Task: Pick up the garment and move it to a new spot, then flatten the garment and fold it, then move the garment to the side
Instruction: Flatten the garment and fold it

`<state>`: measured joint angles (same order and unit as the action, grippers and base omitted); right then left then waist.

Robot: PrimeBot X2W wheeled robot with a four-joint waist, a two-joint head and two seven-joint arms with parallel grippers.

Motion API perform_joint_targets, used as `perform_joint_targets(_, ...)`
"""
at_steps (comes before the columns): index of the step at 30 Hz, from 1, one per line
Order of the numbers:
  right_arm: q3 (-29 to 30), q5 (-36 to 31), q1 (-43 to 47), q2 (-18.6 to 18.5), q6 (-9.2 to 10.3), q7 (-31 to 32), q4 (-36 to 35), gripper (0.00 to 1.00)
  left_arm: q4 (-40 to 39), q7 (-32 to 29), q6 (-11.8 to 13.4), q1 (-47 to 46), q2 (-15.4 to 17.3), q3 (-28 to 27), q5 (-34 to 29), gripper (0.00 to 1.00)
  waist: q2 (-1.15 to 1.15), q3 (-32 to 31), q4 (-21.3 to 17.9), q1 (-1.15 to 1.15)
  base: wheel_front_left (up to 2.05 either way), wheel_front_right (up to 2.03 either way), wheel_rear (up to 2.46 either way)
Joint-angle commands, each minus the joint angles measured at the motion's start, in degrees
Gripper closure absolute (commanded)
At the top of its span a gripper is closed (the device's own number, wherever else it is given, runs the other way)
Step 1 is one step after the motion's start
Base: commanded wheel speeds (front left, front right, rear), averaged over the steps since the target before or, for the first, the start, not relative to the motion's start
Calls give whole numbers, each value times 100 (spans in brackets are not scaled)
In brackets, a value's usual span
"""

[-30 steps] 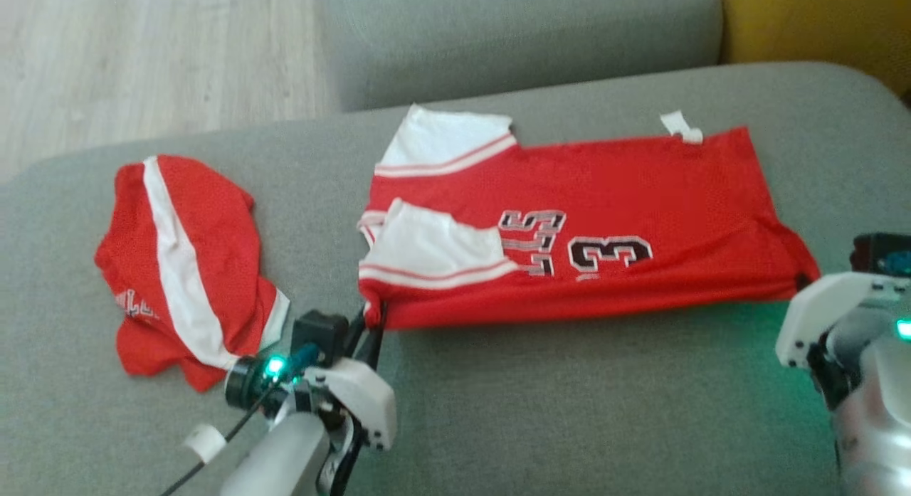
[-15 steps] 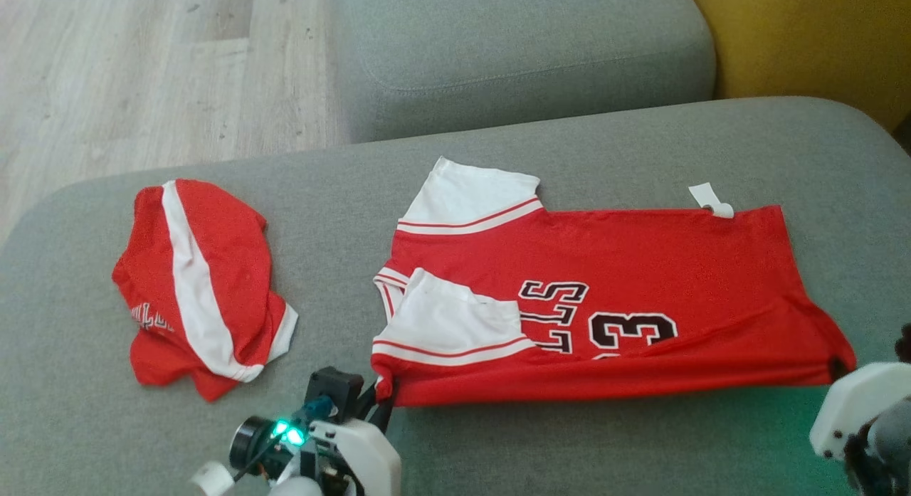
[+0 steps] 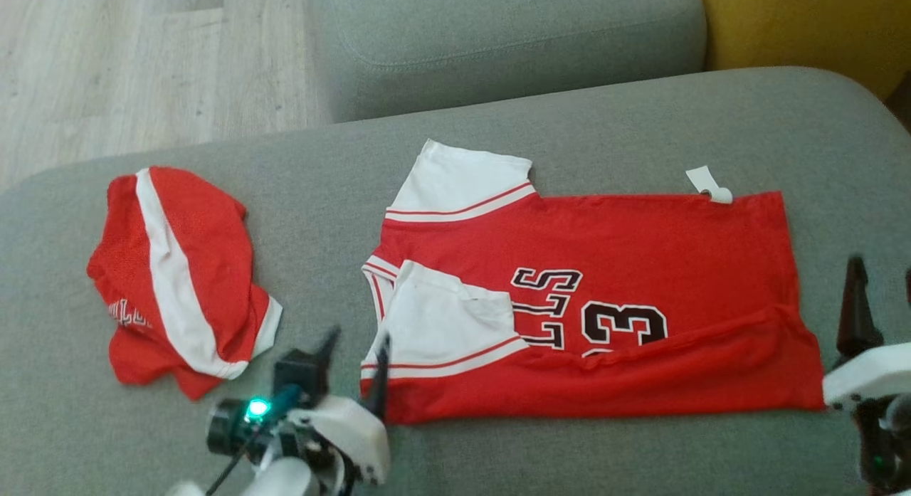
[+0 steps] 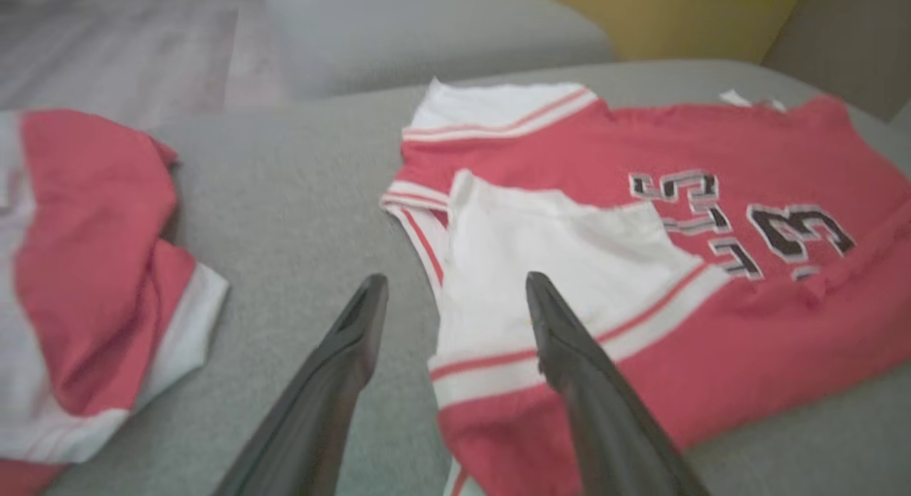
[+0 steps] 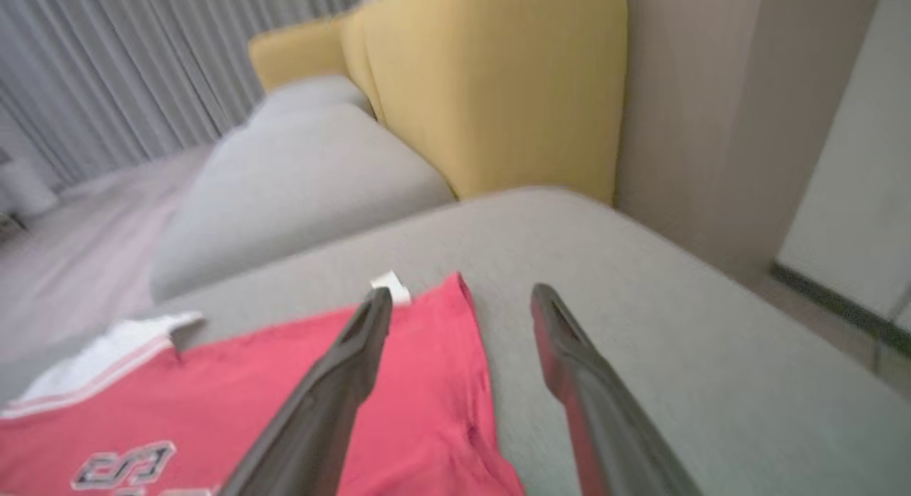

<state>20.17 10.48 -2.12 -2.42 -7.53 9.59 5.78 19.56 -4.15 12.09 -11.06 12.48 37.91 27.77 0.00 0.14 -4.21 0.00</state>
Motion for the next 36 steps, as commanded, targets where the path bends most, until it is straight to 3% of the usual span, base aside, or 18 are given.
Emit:
perform_joint_targets(1, -323, 168, -247, -50, 4, -429, -301, 0, -302, 451, 158, -299, -42, -442, 23, 0, 0, 38, -32, 0, 0, 0, 0)
perform_joint_targets(3, -602, 368, -190, -48, 4, -934, -383, 0, -482, 1118, 244, -427, -153, -684, 7, 0, 0, 102, -86, 0, 0, 0, 0)
perform_joint_targets(7, -970, 413, -96, -47, 4, -1595, -425, 0, -624, 1701, 160, -589, -275, -885, 15, 0, 0, 203, -178, 0, 0, 0, 0)
perform_joint_targets(15, -1544, 404, -220, -46, 4, -2275, -204, 0, -422, 1866, -298, -1236, -164, -940, -227, 0, 0, 617, -574, 0, 0, 0, 0)
perform_joint_targets(21, -1739, 527, -539, -46, 4, -2390, -174, 0, 193, 1006, -960, -2451, 276, -720, -371, 0, 0, 1046, -939, 0, 0, 0, 0)
perform_joint_targets(27, -2003, 751, -848, -46, 4, -2442, -213, 0, 1268, -261, -1741, -3762, 661, -448, -324, 0, 0, 1496, -1328, 0, 0, 0, 0)
perform_joint_targets(32, -2272, 914, -1046, -46, 4, -2455, -299, 0, 2164, -1234, -1926, -4507, 893, -227, -75, 0, 0, 1818, -1657, 0, 0, 0, 0)
perform_joint_targets(36, -2425, 1047, -1128, -46, 4, -2457, -439, 0, 2678, -1603, -1949, -4920, 987, -171, 134, 0, 0, 2039, -1860, 0, 0, 0, 0)
